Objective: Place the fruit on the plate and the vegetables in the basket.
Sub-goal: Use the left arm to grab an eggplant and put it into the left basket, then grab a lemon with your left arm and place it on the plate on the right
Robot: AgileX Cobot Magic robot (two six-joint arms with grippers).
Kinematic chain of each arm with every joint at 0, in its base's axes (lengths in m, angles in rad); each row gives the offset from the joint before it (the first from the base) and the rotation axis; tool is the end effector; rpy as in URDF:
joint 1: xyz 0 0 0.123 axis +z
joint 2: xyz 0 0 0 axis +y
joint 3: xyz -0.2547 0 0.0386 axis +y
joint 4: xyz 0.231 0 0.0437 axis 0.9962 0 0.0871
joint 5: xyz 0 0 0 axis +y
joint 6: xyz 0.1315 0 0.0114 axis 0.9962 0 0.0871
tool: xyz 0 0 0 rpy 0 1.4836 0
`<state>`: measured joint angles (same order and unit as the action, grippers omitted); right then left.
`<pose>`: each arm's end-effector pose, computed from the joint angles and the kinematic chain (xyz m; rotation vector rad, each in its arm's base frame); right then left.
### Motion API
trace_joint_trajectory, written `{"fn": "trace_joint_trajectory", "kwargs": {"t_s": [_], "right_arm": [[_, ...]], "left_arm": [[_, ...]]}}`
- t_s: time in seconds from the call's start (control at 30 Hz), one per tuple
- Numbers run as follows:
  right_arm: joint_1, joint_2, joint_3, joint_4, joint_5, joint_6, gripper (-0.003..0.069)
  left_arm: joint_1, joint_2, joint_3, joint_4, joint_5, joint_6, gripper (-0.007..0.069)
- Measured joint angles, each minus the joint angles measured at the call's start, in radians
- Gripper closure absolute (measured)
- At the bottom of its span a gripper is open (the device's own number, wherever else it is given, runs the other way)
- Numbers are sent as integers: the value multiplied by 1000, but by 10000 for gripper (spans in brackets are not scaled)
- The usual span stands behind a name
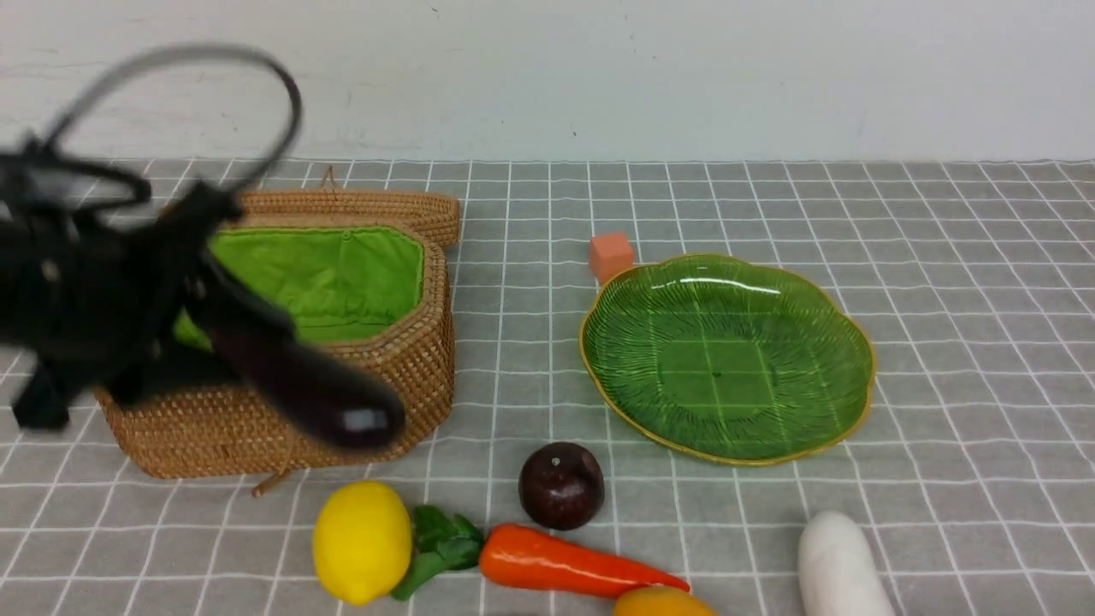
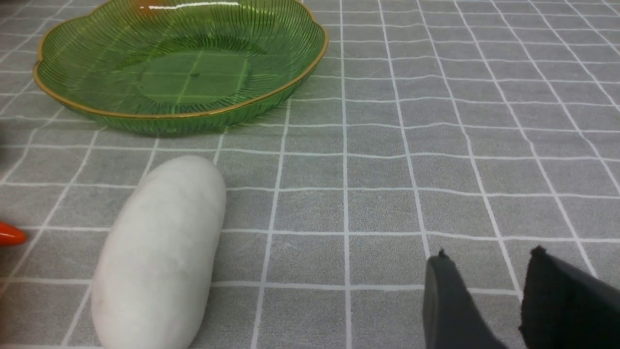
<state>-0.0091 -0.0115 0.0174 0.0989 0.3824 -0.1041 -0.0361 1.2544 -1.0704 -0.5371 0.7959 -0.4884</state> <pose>0.1022 0.0039 0.1620 -0.0284 1.8698 0.0197 0.2746 -0.0582 0.2881 -0.8535 2.3475 -0.8600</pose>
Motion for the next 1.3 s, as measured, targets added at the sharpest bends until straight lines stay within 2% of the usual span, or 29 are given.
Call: {"fn": "trace_joint_trajectory", "kwargs": {"t_s": [0.2, 0.3, 0.47, 0.77, 0.93, 0.97, 1.0, 1.03, 1.07, 1.2, 1.3], "right_arm": [[0, 0, 0, 0, 0, 0, 417], [0, 0, 0, 0, 0, 0, 417], [0, 0, 0, 0, 0, 0, 417], [0, 0, 0, 0, 0, 0, 417], [0, 0, 0, 0, 0, 0, 417], [0, 0, 0, 0, 0, 0, 417], [0, 0, 0, 0, 0, 0, 417], [0, 0, 0, 0, 0, 0, 417], [0, 0, 0, 0, 0, 0, 417], [0, 0, 0, 0, 0, 0, 417], [0, 0, 0, 0, 0, 0, 417]], "left_arm": [[0, 83, -142, 214, -97, -232, 309], [0, 183, -198, 337, -117, -389, 309], [0, 320, -248, 403, -130, -543, 292], [0, 393, -278, 429, -136, -573, 180], [0, 391, -318, 447, -82, -475, 146], [0, 380, -350, 447, -20, -366, 142], [0, 374, -369, 447, 18, -321, 141], [-2, 355, -404, 447, 76, -211, 141], [-4, 340, -422, 447, 120, -150, 140], [-10, 240, -453, 436, 196, 32, 139], [-18, 145, -431, 429, 218, 120, 139]]}}
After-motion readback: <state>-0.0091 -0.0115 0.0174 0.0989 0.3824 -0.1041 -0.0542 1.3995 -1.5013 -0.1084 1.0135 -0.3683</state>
